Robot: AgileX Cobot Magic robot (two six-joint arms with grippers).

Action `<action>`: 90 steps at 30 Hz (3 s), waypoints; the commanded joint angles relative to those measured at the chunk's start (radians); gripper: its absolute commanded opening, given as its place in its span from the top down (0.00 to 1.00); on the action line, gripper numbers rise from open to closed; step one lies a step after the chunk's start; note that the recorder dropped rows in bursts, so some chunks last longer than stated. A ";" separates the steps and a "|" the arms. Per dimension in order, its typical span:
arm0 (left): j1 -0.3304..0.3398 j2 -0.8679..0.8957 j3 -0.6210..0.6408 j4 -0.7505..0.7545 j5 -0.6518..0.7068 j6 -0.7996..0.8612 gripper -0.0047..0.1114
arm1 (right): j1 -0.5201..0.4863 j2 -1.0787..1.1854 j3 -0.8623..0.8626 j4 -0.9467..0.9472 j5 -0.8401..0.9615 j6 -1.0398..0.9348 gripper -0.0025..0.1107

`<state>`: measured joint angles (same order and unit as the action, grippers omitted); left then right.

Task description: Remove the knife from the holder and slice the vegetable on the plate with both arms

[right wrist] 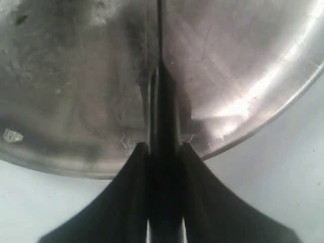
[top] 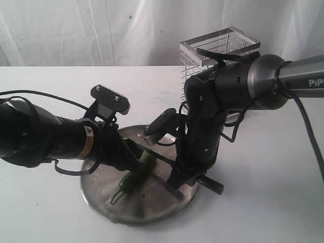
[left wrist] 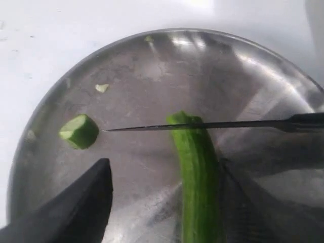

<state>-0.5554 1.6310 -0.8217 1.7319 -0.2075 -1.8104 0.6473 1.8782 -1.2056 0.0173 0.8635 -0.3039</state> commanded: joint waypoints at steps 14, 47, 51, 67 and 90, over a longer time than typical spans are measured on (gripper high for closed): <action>0.146 0.042 -0.124 -0.006 -0.137 -0.180 0.96 | -0.001 -0.002 -0.008 -0.009 -0.001 0.002 0.98; 0.215 0.265 -0.251 -0.071 -0.420 -0.147 0.96 | -0.001 -0.002 -0.008 -0.009 0.005 0.002 0.98; 0.215 0.265 -0.251 -0.071 -0.429 -0.147 0.96 | -0.001 -0.002 -0.008 -0.009 0.005 0.002 0.98; 0.215 0.265 -0.249 -0.055 -0.427 -0.147 0.96 | -0.001 -0.002 -0.011 -0.009 0.011 0.018 0.98; 0.215 0.265 -0.249 -0.044 -0.427 -0.144 0.96 | -0.001 0.042 -0.020 -0.009 0.028 0.019 0.98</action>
<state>-0.3447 1.9022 -1.0671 1.6728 -0.6356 -1.9563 0.6473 1.9211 -1.2222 0.0173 0.8873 -0.2878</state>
